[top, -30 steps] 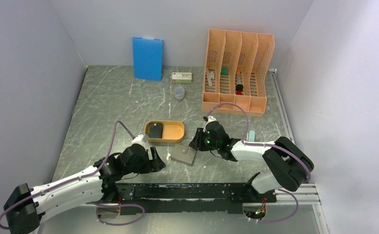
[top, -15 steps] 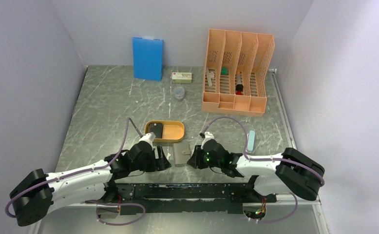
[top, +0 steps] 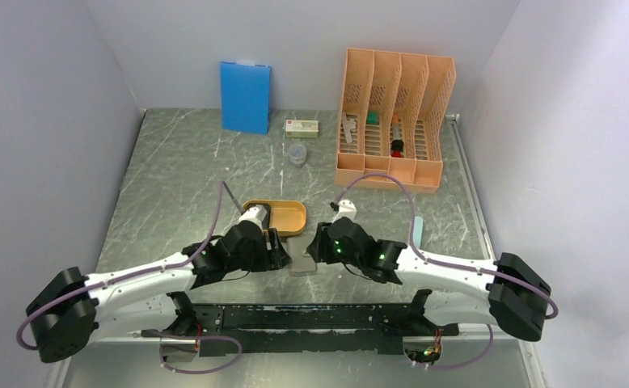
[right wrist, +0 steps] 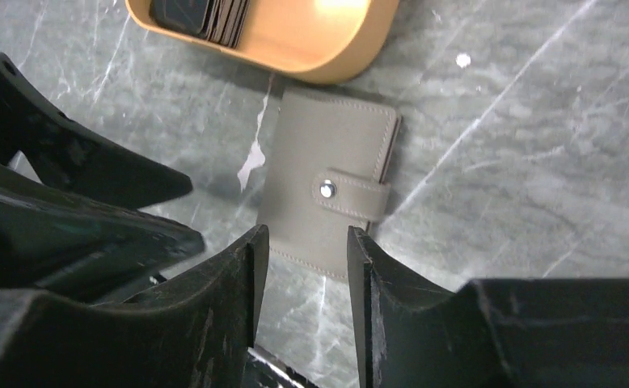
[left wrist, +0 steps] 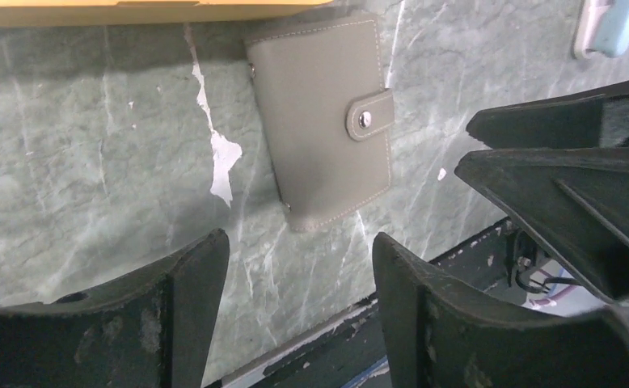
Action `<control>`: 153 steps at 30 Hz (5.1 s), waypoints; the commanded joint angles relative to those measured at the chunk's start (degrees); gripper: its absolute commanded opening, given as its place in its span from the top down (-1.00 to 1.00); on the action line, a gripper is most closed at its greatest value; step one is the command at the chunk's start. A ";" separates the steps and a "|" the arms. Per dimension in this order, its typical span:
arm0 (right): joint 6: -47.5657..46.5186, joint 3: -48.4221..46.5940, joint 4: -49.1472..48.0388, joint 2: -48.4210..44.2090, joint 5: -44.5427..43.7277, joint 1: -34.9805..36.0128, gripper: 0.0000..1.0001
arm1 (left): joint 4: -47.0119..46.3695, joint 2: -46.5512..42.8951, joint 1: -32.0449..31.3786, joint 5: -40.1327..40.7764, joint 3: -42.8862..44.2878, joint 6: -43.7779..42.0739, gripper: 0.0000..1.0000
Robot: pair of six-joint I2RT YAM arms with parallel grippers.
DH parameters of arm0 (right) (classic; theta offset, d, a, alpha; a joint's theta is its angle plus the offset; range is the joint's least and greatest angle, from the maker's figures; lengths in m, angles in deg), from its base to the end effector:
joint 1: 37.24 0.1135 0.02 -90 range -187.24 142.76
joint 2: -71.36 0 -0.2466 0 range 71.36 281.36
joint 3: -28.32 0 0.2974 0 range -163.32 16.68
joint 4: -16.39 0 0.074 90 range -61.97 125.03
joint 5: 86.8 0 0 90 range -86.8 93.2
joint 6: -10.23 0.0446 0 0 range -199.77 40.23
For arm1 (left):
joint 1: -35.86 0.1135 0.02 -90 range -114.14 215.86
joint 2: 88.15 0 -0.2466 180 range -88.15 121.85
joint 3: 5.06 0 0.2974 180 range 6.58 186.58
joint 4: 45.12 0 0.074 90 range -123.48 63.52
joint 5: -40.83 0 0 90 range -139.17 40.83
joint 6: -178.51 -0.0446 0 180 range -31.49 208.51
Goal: Put the credit cards into the card holder
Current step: Adjust the card holder at the center of the board, then open the card holder at the center of the board.
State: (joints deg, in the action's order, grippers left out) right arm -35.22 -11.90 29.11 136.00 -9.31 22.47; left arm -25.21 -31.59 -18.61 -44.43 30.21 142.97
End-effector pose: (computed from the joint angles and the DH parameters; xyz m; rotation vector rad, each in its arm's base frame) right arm 0.1490 0.2359 0.1424 -0.1797 2.3037 0.7501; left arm 0.1485 -0.2016 0.1333 -0.0458 2.4514 -0.8459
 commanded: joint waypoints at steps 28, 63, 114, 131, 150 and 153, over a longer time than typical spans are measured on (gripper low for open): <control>0.53 -18.99 13.56 22.69 -8.68 4.39 0.07 | -21.26 21.42 5.30 -8.67 -0.50 6.01 0.90; -1.77 -26.62 25.88 34.06 -22.62 9.79 0.43 | -22.77 24.17 5.54 -8.25 -4.18 7.86 0.90; -5.01 -2.28 8.03 -5.54 -0.05 2.06 1.00 | -12.13 14.17 2.07 -8.13 4.88 -1.96 -0.93; -7.51 0.21 3.33 -12.08 3.20 2.08 1.00 | -13.54 20.07 0.78 -8.29 8.04 -1.78 -0.81; -5.18 2.74 7.26 -14.50 -1.11 2.00 1.00 | -9.74 16.06 0.80 -4.82 5.10 -0.70 0.47; -4.00 3.06 7.31 -14.57 -1.58 2.09 1.00 | -8.54 15.21 0.82 -4.86 4.26 -0.25 0.82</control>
State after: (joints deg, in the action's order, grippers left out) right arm -41.07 -9.67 36.08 122.23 -9.00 24.74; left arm -37.91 -15.49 -17.61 -51.67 36.55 142.66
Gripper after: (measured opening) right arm 0.009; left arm 0.193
